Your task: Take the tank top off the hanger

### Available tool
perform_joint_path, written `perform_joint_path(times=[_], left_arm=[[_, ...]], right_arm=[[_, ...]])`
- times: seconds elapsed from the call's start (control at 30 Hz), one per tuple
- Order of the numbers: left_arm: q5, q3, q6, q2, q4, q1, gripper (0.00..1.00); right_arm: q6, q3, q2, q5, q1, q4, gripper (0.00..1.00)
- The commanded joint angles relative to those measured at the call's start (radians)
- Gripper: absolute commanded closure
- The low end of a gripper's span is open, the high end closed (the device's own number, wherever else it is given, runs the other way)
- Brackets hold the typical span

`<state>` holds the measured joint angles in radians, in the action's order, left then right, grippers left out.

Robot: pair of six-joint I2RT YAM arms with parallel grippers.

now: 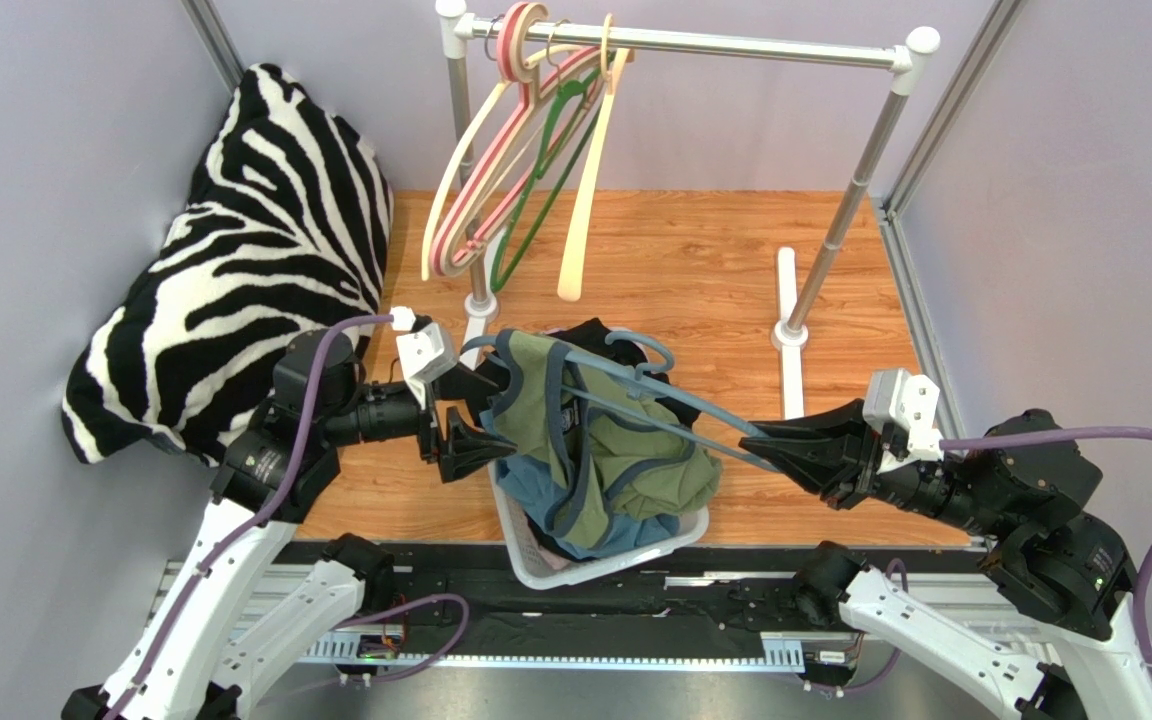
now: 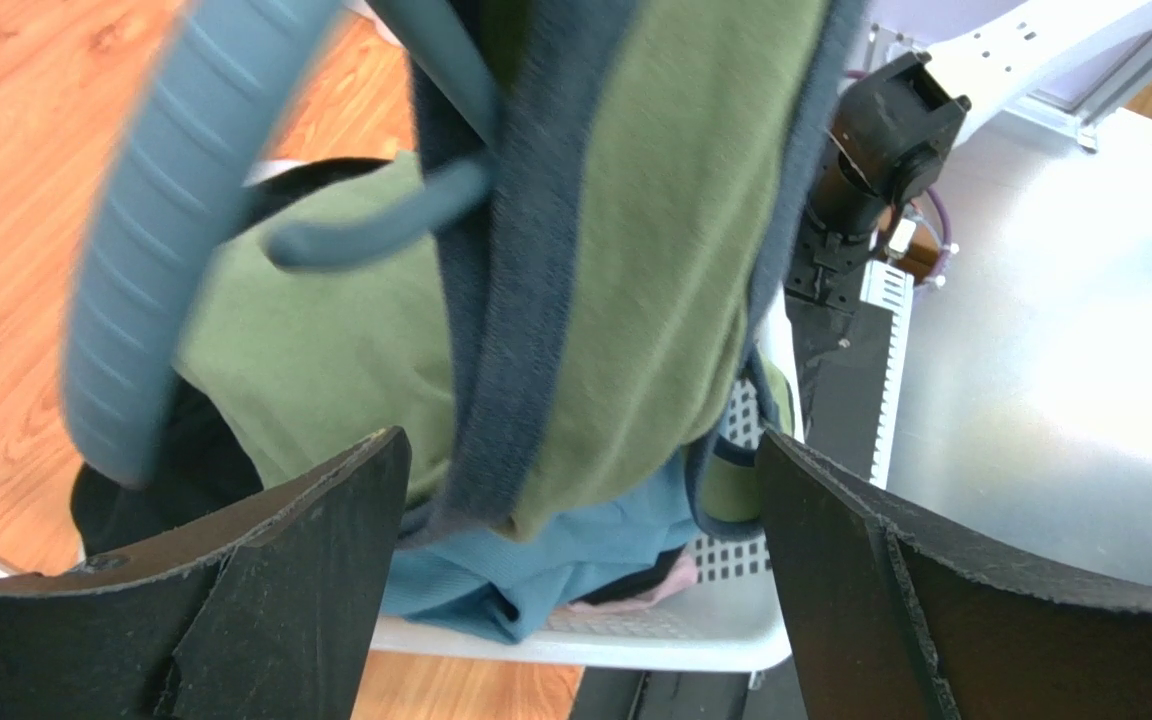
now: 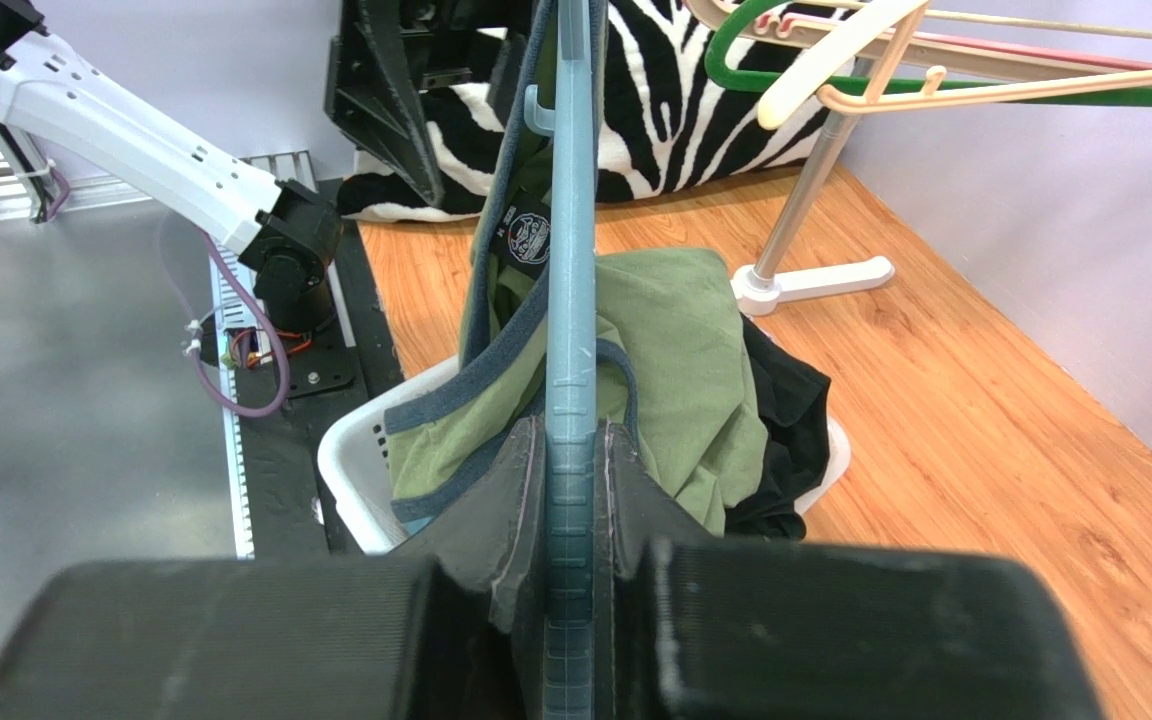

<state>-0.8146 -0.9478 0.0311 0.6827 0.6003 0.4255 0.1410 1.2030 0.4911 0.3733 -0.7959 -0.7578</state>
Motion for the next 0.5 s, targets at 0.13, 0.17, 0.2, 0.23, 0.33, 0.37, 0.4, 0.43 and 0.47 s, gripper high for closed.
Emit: perform_joint_path(times=[0.13,0.17,0.2,0.23,0.33,0.37,0.4,0.43,0.47], left_arm=[[0.008,-0.016,-0.06,0.046,-0.171,0.006,0.06],[-0.015,-0.019,-0.063,0.052,-0.178,0.006,0.06],[-0.04,-0.028,-0.06,0.061,-0.183,0.006,0.11],[-0.066,-0.031,-0.059,0.063,-0.183,0.006,0.14],[-0.115,-0.036,-0.072,0.064,-0.186,0.006,0.29],[-0.121,-0.031,-0.074,0.06,-0.186,0.006,0.33],[-0.123,-0.029,-0.076,0.055,-0.186,0.006,0.45],[-0.127,-0.029,-0.076,0.052,-0.186,0.006,0.53],[-0.132,-0.035,-0.086,0.048,-0.188,0.006,0.73]], right_arm=[[-0.04,0.023,0.001,0.038,0.0,0.107,1.0],[-0.04,0.023,0.004,0.041,0.0,0.11,1.0],[-0.04,0.023,0.006,0.042,0.001,0.11,1.0],[-0.04,0.023,0.007,0.042,0.001,0.112,1.0],[-0.041,0.029,0.01,0.038,0.001,0.118,1.0],[-0.043,0.032,0.01,0.038,0.0,0.118,1.0],[-0.043,0.033,0.012,0.033,0.001,0.118,1.0],[-0.041,0.036,0.014,0.03,0.001,0.117,1.0],[-0.043,0.038,0.015,0.03,0.001,0.106,1.0]])
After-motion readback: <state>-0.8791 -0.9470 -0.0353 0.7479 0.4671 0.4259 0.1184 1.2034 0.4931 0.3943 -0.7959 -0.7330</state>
